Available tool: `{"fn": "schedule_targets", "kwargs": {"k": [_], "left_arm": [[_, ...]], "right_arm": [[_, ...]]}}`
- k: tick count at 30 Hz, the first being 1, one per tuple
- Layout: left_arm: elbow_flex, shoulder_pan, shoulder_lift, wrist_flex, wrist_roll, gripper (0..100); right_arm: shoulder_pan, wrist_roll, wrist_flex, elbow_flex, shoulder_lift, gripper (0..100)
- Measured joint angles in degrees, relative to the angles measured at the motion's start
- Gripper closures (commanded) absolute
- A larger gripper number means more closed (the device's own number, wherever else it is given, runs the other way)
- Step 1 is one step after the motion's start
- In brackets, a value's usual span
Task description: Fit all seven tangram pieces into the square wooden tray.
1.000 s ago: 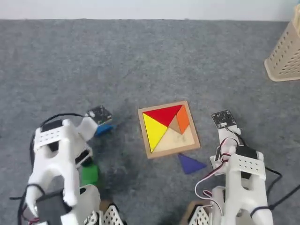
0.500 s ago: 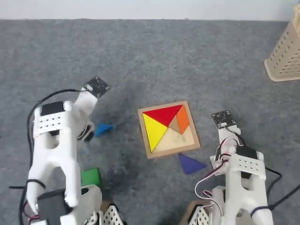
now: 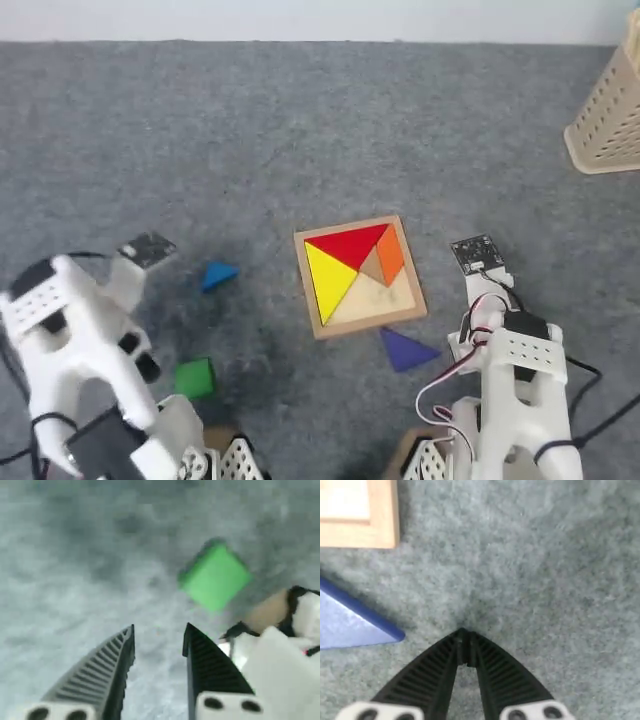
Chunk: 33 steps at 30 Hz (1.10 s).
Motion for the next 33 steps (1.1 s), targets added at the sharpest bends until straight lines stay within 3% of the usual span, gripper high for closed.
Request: {"fn": "schedule_targets", "kwargs": {"k": [8, 22, 27, 33], "left_arm": [[14.4, 11.5, -0.9, -10.3, 4.4, 85], [9.0, 33.0, 0.2, -17.8, 24.1, 85], [2.8, 31.9, 0.2, -13.6, 26.8, 85], [-5.0, 17.5, 0.2, -5.2, 20.4, 85]], "right_arm": [[0.0, 0.0, 0.0, 0.0, 0.0, 99.3], [0.0, 0.0, 0.0, 0.0, 0.0, 99.3], [0.0, 0.0, 0.0, 0.0, 0.0, 99.3], [0.0, 0.0, 0.0, 0.0, 0.0, 99.3]]}}
